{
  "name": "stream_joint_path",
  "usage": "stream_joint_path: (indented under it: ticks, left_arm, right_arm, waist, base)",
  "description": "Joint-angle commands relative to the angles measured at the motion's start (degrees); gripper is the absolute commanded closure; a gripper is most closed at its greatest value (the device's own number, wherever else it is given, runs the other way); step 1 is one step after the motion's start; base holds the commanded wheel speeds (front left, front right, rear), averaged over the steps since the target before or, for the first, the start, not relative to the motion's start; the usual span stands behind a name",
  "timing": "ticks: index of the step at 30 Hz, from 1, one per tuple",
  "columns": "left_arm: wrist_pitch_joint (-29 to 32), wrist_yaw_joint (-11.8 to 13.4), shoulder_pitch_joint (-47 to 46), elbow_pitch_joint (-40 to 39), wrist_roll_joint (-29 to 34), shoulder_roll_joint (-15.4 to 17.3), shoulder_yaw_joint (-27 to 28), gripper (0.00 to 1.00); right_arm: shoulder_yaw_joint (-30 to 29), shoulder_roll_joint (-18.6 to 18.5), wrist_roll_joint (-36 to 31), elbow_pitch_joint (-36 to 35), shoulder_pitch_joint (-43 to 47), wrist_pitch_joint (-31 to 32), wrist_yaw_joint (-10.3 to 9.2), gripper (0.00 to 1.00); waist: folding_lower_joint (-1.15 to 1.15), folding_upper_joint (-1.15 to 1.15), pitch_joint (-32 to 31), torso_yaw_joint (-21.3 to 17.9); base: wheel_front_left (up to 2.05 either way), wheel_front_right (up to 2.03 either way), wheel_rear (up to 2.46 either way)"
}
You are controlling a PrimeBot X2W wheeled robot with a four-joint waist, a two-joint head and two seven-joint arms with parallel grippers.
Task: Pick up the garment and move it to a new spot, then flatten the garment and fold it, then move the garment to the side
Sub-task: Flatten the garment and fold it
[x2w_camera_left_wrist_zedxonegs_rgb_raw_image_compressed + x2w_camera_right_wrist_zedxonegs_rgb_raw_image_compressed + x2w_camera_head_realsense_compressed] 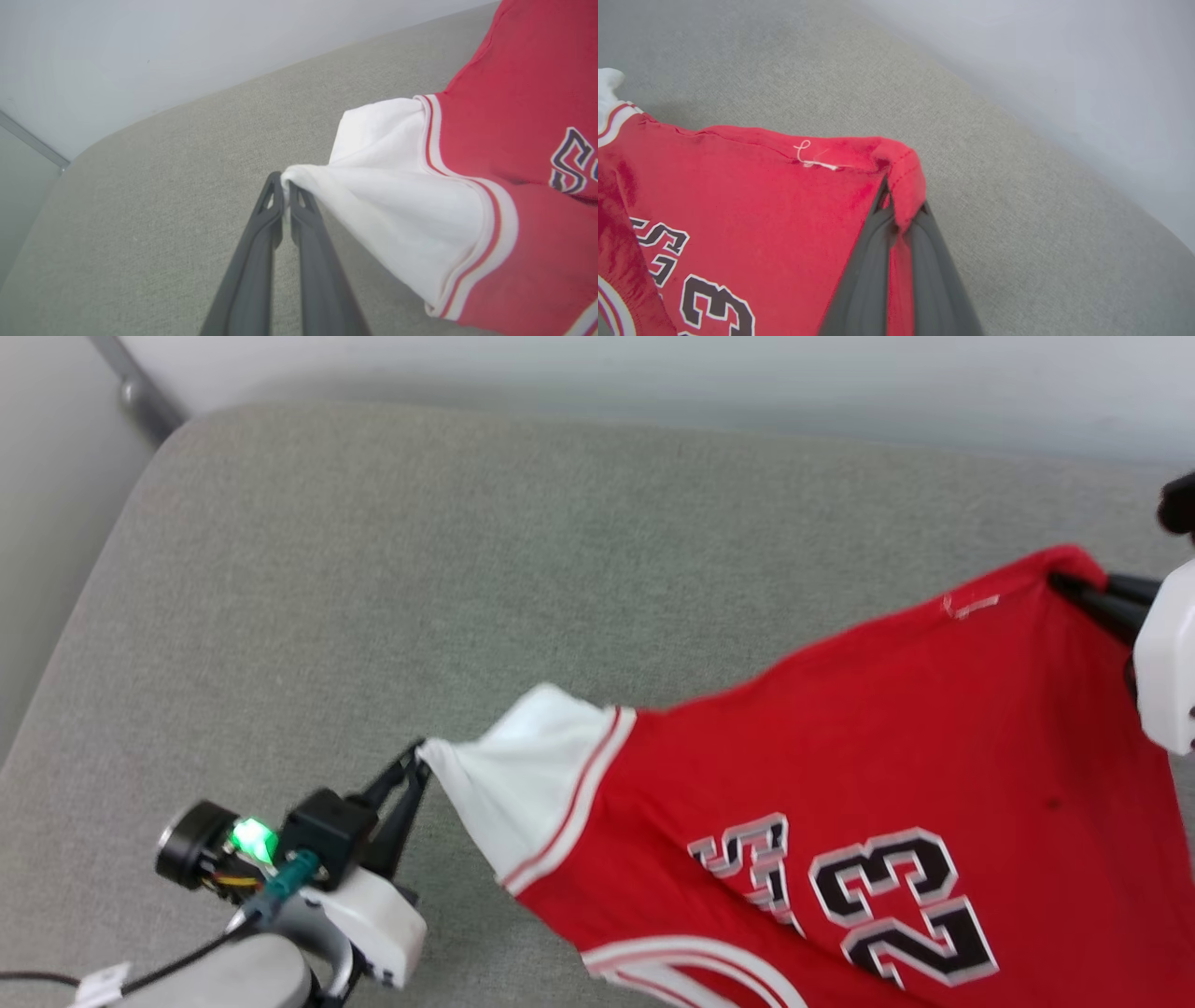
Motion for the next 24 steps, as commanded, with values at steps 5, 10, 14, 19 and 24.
stream_joint_path:
  ticks: [5, 10, 14, 19, 24]
  left_arm:
    - [-0.4, 1.2, -4.7, -1.2, 0.9, 1.3, 4.5, 1.00]
    - [-0.2, -0.2, -12.0, -1.0, 2.7, 1.3, 7.5, 1.00]
    - [1.2, -2.2, -20.5, 0.3, 4.8, 0.2, 9.4, 1.00]
    - [3.3, -5.1, -33.3, 3.1, 7.8, -2.0, 11.5, 1.00]
    - [5.3, -8.6, -46.6, 7.8, 11.3, -4.5, 12.8, 1.00]
  right_arm:
    - [-3.0, 0.7, -1.6, -1.0, -1.3, -7.5, -0.05, 1.00]
    - [-5.6, 2.3, -3.5, -1.2, -3.8, -10.6, -0.05, 1.00]
    - [-8.1, 4.3, -5.7, -0.9, -8.1, -11.9, -0.05, 1.00]
    - [-10.6, 6.8, -9.6, -0.5, -16.1, -12.3, -0.05, 1.00]
    - [-12.7, 9.0, -13.6, 1.8, -26.1, -12.2, -0.06, 1.00]
  waist:
    - [0.00, 0.00, -5.1, -3.8]
    - [0.00, 0.00, -5.6, -5.6]
    - [0.00, 0.00, -4.0, -6.9]
    - [0.00, 0.00, 0.8, -8.1]
    - [0.00, 0.00, 7.0, -9.2]
  base:
    - [0.00, 0.00, 0.00]
    - [0.00, 0.00, 0.00]
    - [0.00, 0.00, 0.00]
    - [0.00, 0.00, 0.00]
    - [0.00, 0.00, 0.00]
